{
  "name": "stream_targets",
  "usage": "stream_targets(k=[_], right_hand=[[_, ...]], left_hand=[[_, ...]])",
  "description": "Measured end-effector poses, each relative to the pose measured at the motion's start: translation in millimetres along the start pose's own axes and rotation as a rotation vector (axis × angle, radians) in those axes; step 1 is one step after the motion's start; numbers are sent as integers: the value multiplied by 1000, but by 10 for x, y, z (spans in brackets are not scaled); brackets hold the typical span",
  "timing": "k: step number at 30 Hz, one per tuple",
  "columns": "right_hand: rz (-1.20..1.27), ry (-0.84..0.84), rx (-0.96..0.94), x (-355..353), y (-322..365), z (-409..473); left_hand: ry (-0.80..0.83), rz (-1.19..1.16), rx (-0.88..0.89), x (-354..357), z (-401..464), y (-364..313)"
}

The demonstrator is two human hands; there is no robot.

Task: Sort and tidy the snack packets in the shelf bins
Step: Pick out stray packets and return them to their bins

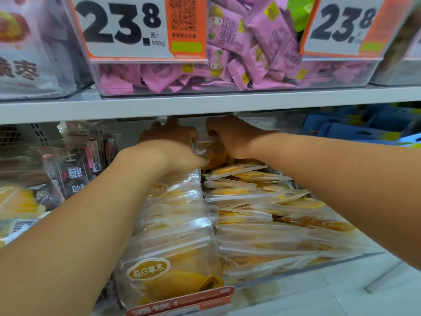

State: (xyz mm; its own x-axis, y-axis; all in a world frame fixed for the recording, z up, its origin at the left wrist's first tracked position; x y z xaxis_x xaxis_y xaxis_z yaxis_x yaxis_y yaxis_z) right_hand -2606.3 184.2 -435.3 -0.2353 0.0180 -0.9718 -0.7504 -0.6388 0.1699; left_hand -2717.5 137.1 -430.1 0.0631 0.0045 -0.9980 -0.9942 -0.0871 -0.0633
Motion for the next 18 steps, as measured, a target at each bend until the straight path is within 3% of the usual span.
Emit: stream_targets(k=[6,11,14,16,18], right_hand=[[-5,15,-21,-94,39,-187],[253,38,-95,-379,263,-751],[50,187,-136,-297,325,-891],[-66,142,-98,-247,212,-734],[-64,70,22,-233,37,-500]], left_hand=[[-123,-154,60,-33,107,-14],[-191,-316,224,-137,-2,-140],[-163,-268,268,-124,-95,-184],[-81,-253,234,-46,-133,-182],[52,-400,165,19,-158,-146]])
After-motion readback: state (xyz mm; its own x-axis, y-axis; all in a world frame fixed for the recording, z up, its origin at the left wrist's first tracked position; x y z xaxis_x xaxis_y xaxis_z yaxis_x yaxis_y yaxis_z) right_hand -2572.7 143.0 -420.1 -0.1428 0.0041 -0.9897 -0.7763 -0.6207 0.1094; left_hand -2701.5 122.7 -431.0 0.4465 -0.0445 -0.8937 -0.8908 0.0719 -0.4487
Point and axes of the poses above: each hand's wrist, its own z-axis towards the middle knuckle, its own x-axis out of the palm, y = z × x, the point moved 9 cm from there along z, towards the middle knuckle, and after that the axes turned 9 degrees about -x, right-handed, at the moved point
